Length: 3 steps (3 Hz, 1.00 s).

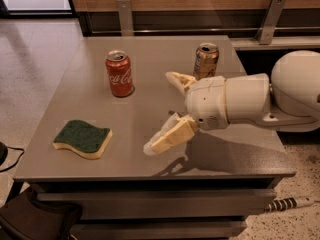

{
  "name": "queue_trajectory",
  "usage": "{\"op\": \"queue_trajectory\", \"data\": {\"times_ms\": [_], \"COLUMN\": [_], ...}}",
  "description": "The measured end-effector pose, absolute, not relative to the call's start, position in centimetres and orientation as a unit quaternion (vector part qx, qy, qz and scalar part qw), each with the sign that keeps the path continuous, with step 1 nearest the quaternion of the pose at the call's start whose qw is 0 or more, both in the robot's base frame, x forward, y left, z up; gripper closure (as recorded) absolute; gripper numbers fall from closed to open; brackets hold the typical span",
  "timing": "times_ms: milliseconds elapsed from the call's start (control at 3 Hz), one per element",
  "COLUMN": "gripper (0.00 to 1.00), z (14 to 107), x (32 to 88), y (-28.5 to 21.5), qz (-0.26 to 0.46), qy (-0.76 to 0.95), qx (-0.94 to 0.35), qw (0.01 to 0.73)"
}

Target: Pick sponge

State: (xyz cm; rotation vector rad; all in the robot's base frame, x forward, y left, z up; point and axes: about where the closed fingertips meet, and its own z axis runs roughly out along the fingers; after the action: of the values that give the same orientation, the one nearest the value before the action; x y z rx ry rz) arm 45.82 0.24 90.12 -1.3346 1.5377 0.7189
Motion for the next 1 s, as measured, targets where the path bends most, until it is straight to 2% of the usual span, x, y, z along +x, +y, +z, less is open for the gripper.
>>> {"op": "queue_trajectory", "data": {"times_ms": [333,1000], "gripper": [0.00,0.00], "z": [88.2,85.4], "x": [45.7,44.9], "y": [2.9,10.3], "qz": [0.286,0.319], "qy": [0.632,0.604], "qx": [-0.543,-0.550], "qw": [0.473,0.480]}}
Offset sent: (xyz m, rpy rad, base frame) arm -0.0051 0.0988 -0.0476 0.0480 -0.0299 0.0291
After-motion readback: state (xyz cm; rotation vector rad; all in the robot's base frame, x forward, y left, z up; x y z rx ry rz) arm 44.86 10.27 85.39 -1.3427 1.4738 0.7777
